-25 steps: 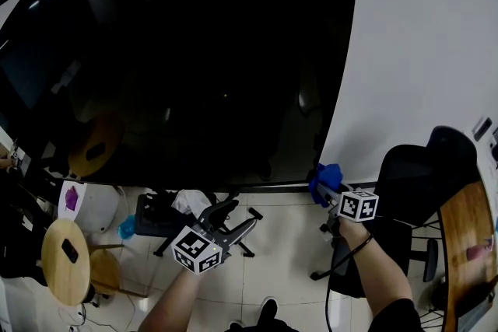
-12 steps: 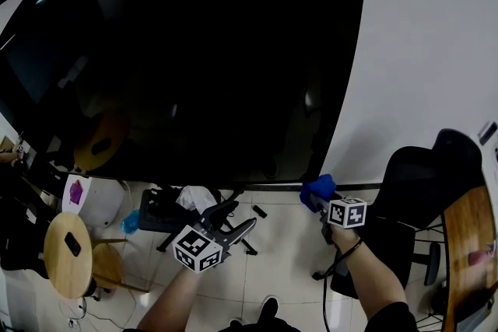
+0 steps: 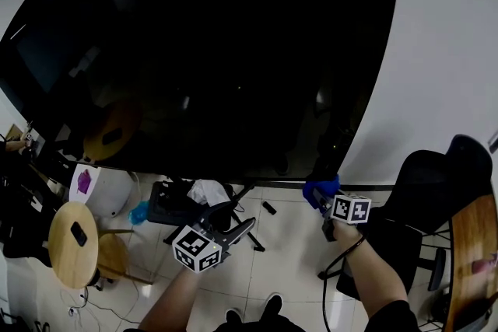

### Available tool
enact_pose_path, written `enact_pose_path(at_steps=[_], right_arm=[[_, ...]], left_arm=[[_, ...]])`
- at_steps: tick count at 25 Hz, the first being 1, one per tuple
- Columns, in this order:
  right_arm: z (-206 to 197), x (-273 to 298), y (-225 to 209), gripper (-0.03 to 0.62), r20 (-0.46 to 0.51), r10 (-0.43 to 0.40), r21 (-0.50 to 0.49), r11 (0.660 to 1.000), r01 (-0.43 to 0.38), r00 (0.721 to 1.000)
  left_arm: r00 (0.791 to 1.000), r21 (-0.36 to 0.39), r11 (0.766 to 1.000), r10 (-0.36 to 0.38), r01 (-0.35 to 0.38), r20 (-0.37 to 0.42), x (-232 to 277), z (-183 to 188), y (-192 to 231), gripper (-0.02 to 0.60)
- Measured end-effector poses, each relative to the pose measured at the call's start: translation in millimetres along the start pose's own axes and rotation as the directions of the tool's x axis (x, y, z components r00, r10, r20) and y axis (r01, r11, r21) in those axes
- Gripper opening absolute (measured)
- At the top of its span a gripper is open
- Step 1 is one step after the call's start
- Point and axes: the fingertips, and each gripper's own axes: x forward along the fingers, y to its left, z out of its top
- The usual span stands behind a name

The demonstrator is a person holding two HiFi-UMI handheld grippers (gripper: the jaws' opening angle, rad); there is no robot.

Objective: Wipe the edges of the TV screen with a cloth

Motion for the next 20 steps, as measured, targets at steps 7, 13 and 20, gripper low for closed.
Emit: enact_pose_path(at_steps=[7,13,20], right_arm=[[-11,27,41,0.222,-0.032,0.009,-0.068,0.998,-0.011,0.999],[-27,59,92,0.222,-0.059,0.021,-0.085,0.996,-0.026,0.998],[-42,98,152,0.222,-0.041,-0.001,-0.067,0.998,-0.002,0.999]], left_arm=[[0.998,-0.031,0.998,0.06,-0.06,0.02,-46,-8,32,0.264],[0.995,-0.055,0.995,0.09,-0.088,0.034,-96,-17,63,0.264],[0.993,-0.058,0.993,0.109,-0.106,0.045,-174,-30,117,0.264]])
